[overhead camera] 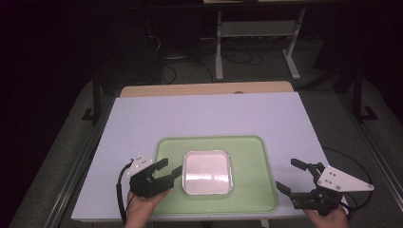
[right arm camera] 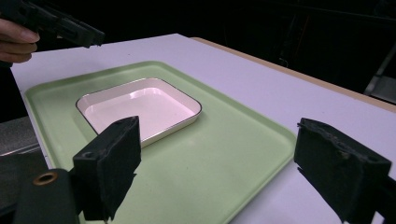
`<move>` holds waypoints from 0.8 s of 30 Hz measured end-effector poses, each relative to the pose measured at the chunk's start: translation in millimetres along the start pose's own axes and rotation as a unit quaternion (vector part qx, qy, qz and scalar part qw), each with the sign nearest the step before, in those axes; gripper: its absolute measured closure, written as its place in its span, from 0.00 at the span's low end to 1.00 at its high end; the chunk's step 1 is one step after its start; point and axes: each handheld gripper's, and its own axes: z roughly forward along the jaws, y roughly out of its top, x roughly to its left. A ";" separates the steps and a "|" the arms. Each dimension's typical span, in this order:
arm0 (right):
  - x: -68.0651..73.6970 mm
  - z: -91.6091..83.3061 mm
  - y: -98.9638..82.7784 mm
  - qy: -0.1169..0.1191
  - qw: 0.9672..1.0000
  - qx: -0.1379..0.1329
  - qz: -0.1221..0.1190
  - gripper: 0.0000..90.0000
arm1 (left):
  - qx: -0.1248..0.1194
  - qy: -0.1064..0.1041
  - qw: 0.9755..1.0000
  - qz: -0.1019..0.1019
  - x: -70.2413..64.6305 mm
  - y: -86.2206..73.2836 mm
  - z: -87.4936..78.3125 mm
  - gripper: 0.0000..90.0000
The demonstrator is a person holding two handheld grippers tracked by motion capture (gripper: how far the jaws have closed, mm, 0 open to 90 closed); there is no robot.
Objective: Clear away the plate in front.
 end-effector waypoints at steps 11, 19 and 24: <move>-1.1 0.9 -1.0 -0.002 1.000 0.003 -0.002 0.15 | -0.012 0.001 0.999 0.044 3.0 2.5 -12.9 0.36; -1.7 1.2 -1.7 -0.002 1.000 0.006 -0.001 0.15 | -0.021 -0.004 0.998 0.067 7.8 5.7 -24.0 0.34; -2.1 1.6 -2.1 -0.002 1.000 0.008 0.000 0.15 | -0.033 -0.006 0.997 0.070 12.0 5.1 -33.6 0.33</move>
